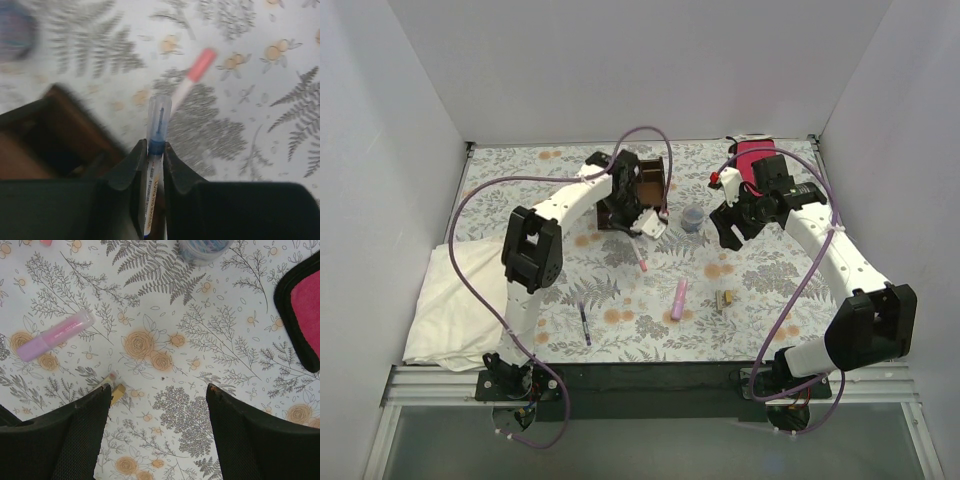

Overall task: Sort the stationery into containers
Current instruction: Pick up the pen from the center of the board, then place the pen in the storage box, then pick up the pen from the center of the board.

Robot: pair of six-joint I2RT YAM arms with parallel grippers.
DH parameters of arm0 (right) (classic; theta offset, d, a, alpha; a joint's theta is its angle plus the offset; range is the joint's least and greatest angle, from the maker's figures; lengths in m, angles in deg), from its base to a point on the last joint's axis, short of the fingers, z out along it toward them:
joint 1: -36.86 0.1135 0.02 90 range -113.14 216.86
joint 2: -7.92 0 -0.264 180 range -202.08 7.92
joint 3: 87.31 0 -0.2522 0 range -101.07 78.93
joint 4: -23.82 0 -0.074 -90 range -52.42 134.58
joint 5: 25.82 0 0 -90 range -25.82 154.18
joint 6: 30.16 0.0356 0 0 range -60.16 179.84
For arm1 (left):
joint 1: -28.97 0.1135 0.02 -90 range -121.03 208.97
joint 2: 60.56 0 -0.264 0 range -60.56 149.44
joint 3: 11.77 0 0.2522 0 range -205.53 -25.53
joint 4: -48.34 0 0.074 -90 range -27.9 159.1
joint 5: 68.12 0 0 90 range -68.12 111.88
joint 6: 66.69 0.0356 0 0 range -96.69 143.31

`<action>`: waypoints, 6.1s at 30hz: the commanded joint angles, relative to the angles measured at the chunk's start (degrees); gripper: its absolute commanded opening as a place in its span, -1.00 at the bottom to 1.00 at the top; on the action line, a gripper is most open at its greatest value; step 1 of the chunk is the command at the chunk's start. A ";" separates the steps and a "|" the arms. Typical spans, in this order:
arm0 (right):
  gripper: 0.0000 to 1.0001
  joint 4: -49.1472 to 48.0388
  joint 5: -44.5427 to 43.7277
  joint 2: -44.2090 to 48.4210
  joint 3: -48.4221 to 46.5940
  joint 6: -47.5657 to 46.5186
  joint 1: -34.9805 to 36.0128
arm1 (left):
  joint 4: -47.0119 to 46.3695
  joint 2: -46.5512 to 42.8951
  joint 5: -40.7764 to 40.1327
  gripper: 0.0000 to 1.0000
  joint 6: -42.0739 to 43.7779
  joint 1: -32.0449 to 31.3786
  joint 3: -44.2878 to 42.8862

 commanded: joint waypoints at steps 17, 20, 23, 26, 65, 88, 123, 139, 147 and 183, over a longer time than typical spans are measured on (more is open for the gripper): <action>0.60 -1.06 -1.99 -1.52 -2.48 1.79 -0.15 | -88.40 -18.12 24.54 -1.00 -108.38 19.42 6.64; 0.59 -1.24 -2.52 -1.78 -2.66 1.79 -0.15 | -102.37 -13.38 27.35 -1.00 -127.58 22.14 7.60; 0.60 -1.32 -3.05 -1.61 -2.48 1.79 -0.15 | -107.66 -11.61 28.94 -1.00 -127.74 21.98 9.01; 0.60 -1.50 -3.92 -0.82 -1.61 1.79 -0.15 | -109.97 -10.82 29.03 -1.00 -129.32 21.80 9.98; 0.62 1.14 -6.39 -3.54 -2.83 3.11 -0.15 | -124.56 2.28 27.71 -1.00 -126.16 19.16 19.30; 0.65 1.84 -6.13 -7.14 -6.44 3.20 -0.06 | -129.66 -0.52 28.24 0.43 -125.72 19.42 25.53; 0.64 -0.71 3.02 -2.57 2.88 0.48 -0.06 | 3.59 -16.72 10.13 0.25 32.22 6.24 20.00; 0.62 0.43 4.51 0.59 6.74 0.74 -0.06 | -2.48 1.04 4.08 0.01 26.16 -1.31 3.77; 0.62 0.43 4.25 1.56 7.89 -0.05 -0.15 | 0.86 5.79 0.30 -0.16 25.27 -2.90 -0.21; 0.61 0.08 5.30 5.69 11.58 0.21 -0.23 | 6.14 -5.88 0.37 -1.00 6.83 -5.63 -5.21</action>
